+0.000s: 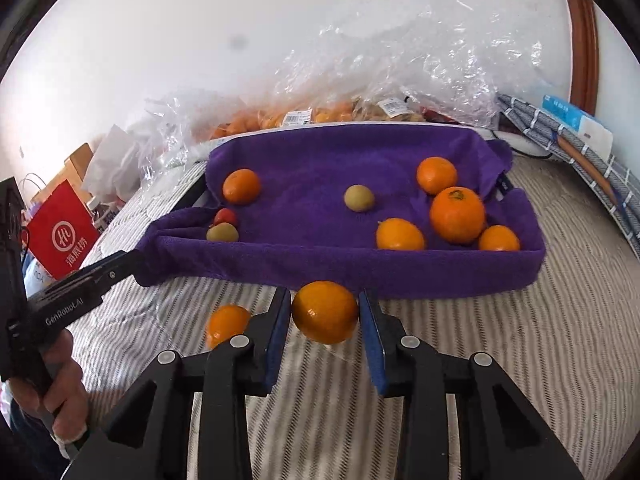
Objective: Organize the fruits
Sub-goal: 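Withdraw and grasp an orange beside the towel with the right gripper, then hold the orange in the right gripper while the left gripper grasps the last orange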
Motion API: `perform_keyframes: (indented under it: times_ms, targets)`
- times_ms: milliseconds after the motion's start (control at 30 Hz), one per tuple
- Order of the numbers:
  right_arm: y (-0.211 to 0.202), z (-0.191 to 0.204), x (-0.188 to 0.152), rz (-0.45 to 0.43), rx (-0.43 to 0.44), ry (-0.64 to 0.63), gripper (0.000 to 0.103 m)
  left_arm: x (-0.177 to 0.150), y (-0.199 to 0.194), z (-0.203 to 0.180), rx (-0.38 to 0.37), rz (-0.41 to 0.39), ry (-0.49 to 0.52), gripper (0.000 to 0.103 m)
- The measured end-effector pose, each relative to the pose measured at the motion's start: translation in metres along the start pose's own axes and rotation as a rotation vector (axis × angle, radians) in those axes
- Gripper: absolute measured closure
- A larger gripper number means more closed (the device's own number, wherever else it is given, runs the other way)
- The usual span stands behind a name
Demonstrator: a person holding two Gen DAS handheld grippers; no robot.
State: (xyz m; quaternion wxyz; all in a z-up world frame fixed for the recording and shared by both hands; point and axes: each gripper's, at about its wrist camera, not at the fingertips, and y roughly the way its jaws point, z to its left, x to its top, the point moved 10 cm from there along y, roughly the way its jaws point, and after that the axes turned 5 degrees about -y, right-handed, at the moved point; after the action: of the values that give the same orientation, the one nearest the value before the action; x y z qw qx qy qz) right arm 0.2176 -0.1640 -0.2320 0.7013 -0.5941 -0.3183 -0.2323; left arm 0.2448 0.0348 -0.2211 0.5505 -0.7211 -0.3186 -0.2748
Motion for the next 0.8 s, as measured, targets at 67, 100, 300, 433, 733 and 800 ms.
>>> perform_keyframes:
  times_ms: [67,100,300,433,733,800]
  targets:
    - [-0.003,-0.012,-0.009,0.023,-0.010,0.005,0.068,0.000,0.000,-0.002,-0.005,0.001,0.010,0.065]
    - [-0.003,-0.016,-0.013,0.035,-0.009,0.014,0.068,-0.001,0.000,-0.003,-0.008,0.006,0.013,0.065]
    - [0.002,-0.027,-0.029,0.056,-0.009,0.033,0.068,-0.010,0.004,-0.010,-0.043,0.055,0.014,0.065]
    - [0.002,-0.027,-0.029,0.053,-0.034,0.022,0.068,-0.017,0.002,-0.019,-0.055,0.061,0.022,0.065]
    - [-0.024,-0.054,-0.036,0.006,-0.084,-0.007,0.068,-0.033,-0.003,-0.076,-0.173,0.105,0.068,0.065]
    - [-0.029,-0.063,-0.040,0.003,-0.105,-0.004,0.068,-0.039,0.001,-0.088,-0.171,0.118,0.094,0.065]
